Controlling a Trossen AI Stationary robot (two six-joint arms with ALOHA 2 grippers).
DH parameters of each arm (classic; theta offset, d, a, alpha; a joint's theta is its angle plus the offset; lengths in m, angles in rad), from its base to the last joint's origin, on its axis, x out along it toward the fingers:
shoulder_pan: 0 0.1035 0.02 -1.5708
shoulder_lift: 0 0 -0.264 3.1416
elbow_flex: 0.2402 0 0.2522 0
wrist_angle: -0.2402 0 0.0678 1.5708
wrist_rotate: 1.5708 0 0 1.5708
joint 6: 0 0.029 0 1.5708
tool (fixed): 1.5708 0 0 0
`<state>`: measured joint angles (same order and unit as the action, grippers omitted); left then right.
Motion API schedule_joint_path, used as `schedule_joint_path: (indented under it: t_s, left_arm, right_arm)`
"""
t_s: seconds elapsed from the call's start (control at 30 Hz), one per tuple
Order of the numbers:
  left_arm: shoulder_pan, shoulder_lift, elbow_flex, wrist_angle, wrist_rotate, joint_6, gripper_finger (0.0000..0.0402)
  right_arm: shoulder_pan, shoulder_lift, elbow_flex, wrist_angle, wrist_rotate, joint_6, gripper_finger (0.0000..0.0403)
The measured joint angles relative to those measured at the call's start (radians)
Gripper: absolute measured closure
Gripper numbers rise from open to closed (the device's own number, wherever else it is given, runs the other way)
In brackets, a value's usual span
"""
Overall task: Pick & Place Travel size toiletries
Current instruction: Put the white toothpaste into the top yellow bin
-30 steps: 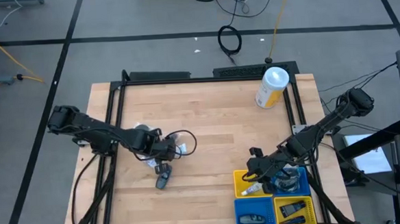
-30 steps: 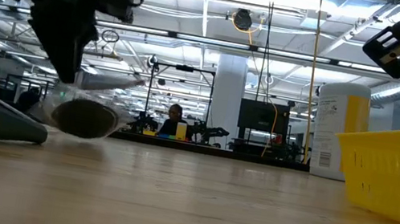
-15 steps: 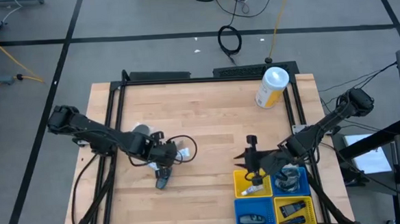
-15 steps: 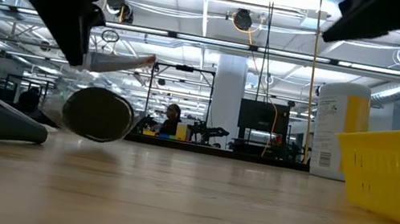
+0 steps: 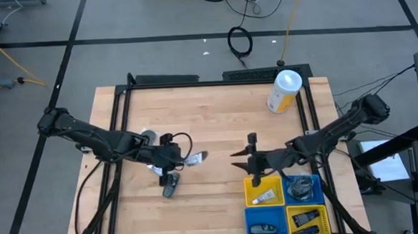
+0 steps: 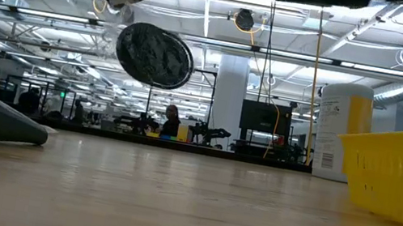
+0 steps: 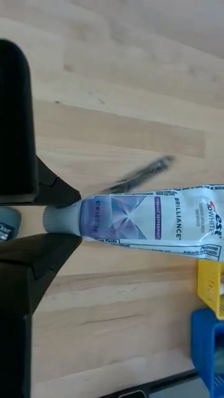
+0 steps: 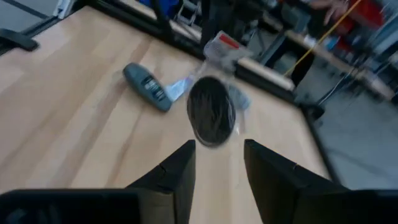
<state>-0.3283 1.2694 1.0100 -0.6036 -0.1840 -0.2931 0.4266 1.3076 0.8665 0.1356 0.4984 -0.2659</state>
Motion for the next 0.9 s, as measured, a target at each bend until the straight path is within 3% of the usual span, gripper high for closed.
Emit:
schedule_joint_path:
  t_s: [0.37,0.73,0.9]
  left_arm:
    - [0.002,0.004,0.0,0.031,0.004,0.023,0.0365]
    - [0.007,0.004,0.0,0.031,0.004,0.03,0.0364]
    - [0.008,0.004,0.0,0.031,0.004,0.029,0.0364]
  right_arm:
    - [-0.072,0.16,0.0,0.366,-0.063,-0.292,0.0214]
    - [-0.081,0.227,0.003,0.571,-0.089,-0.429,0.0212]
    - [-0.1,0.227,0.014,0.569,-0.164,-0.431,0.0213]
